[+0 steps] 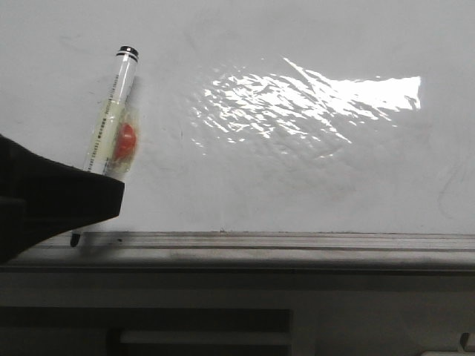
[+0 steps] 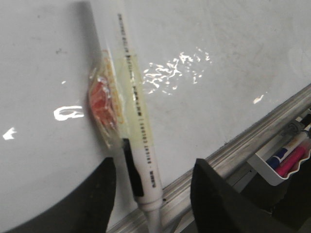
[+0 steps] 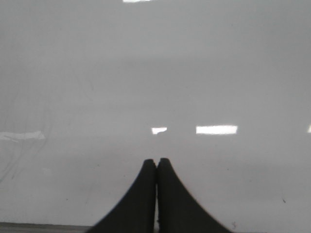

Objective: Write number 9 on whiteboard

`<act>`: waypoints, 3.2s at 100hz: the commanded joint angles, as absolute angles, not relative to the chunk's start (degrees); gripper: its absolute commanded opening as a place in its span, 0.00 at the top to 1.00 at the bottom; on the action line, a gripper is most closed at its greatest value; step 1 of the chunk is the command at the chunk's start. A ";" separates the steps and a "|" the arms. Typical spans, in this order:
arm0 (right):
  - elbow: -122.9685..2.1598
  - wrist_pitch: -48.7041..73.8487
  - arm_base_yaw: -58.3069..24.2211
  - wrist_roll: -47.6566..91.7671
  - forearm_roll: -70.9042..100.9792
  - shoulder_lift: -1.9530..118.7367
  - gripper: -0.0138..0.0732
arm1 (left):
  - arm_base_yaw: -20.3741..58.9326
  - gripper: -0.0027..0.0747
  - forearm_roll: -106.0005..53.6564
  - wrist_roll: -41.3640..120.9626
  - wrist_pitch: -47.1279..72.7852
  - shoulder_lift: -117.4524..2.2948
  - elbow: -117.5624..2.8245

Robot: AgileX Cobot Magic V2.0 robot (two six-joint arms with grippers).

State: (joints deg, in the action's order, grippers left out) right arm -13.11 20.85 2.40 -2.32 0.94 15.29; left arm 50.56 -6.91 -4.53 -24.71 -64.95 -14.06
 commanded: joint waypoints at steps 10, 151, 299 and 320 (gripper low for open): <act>-15.04 19.06 0.23 -2.00 1.20 16.29 0.91 | 50.98 0.64 -12.25 -5.23 -29.95 -66.32 -15.74; -45.83 19.83 -50.92 14.10 20.12 58.13 0.42 | 50.98 0.99 31.59 -5.25 -36.65 -61.66 -15.74; -52.52 23.06 -31.44 12.10 19.35 56.34 0.91 | 45.07 0.60 12.11 -5.25 -27.52 -41.36 -15.74; -56.66 23.16 -31.44 11.86 19.35 62.81 0.91 | 45.07 0.60 12.11 -5.25 -27.52 -41.36 -15.74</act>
